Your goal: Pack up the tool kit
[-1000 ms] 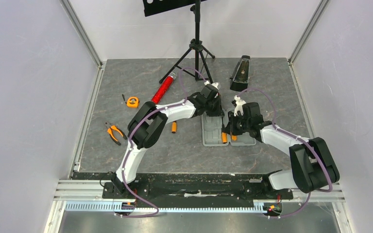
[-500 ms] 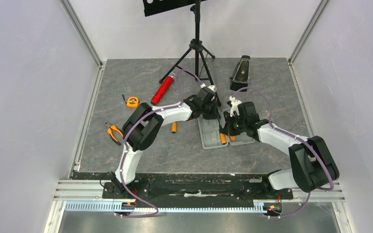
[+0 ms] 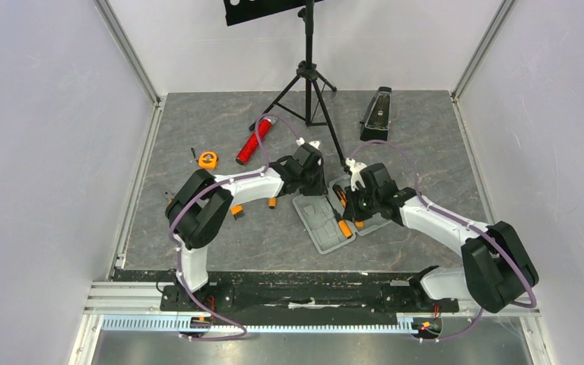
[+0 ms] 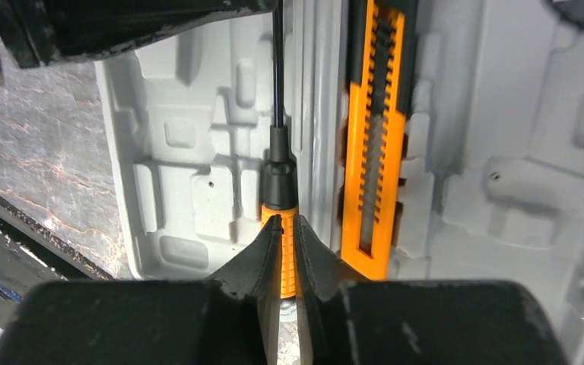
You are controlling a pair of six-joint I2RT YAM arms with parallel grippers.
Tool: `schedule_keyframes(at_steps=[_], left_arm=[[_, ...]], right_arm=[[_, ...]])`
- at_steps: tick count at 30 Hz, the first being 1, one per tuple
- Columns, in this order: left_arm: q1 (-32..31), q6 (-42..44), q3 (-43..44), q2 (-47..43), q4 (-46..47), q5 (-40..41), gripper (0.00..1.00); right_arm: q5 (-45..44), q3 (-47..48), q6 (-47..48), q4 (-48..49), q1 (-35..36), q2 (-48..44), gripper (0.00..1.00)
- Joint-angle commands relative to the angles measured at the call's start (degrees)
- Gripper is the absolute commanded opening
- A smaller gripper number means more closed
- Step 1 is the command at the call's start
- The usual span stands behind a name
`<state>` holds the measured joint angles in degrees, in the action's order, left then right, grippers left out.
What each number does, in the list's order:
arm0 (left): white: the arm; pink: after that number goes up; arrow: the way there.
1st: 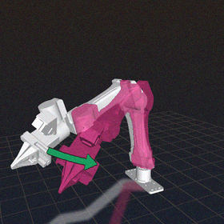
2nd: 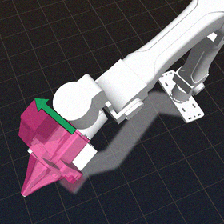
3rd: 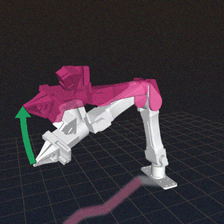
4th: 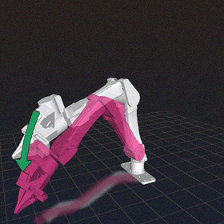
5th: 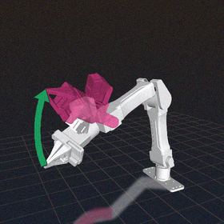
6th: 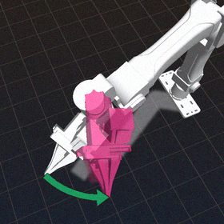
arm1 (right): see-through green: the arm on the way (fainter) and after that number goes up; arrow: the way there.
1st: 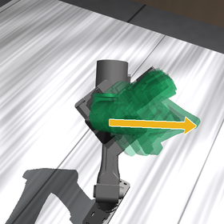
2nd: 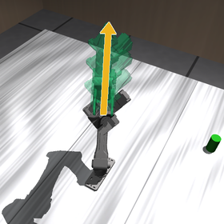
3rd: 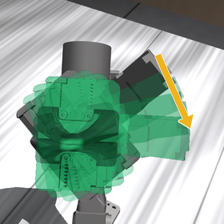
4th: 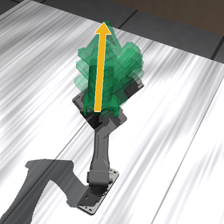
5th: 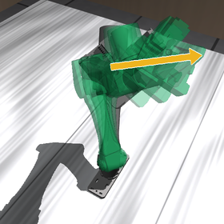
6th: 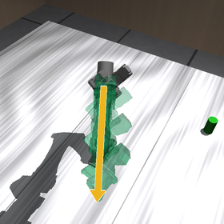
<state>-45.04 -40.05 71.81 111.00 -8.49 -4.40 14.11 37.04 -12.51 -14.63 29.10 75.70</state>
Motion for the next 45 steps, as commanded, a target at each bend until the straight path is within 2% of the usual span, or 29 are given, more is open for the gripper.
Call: schedule_keyframes(at_steps=[1,4,7,12,17,22,45], left_arm=[[0.48,4.32,-0.78,-7.95,-1.61,7.49,0.28],[0.48,6.9,-0.31,-9.21,-3.9,9.12,0.38],[0.33,7.63,0.68,-7.92,-5.46,8.86,0.39],[0.17,6.37,2.94,-3.8,-5.91,6.55,0.37],[0.12,4.83,5.19,-0.04,-5.93,5.6,0.29],[0.08,3.66,6.23,1.91,-5.79,4.67,0.28],[-0.05,-2.76,1.78,-1.82,-2.03,4.67,0.27]], right_arm=[[-2.44,7.52,2.57,-3.32,0.07,-1.59,0.14],[-2.64,8.23,3.18,-3.37,0.08,-2.53,0.16],[-2.25,7.35,3.38,-3.37,0.15,-2.31,0.16],[-2.21,5.06,3.21,-2.67,0.94,-1.85,0.18],[-2.4,3.42,3.03,-1.86,1.81,-0.9,0.19],[-3.29,2.28,3.12,-1.67,2.45,0.2,0.19],[-3.95,1.34,3.99,-1.99,3.31,1.43,0.18]])
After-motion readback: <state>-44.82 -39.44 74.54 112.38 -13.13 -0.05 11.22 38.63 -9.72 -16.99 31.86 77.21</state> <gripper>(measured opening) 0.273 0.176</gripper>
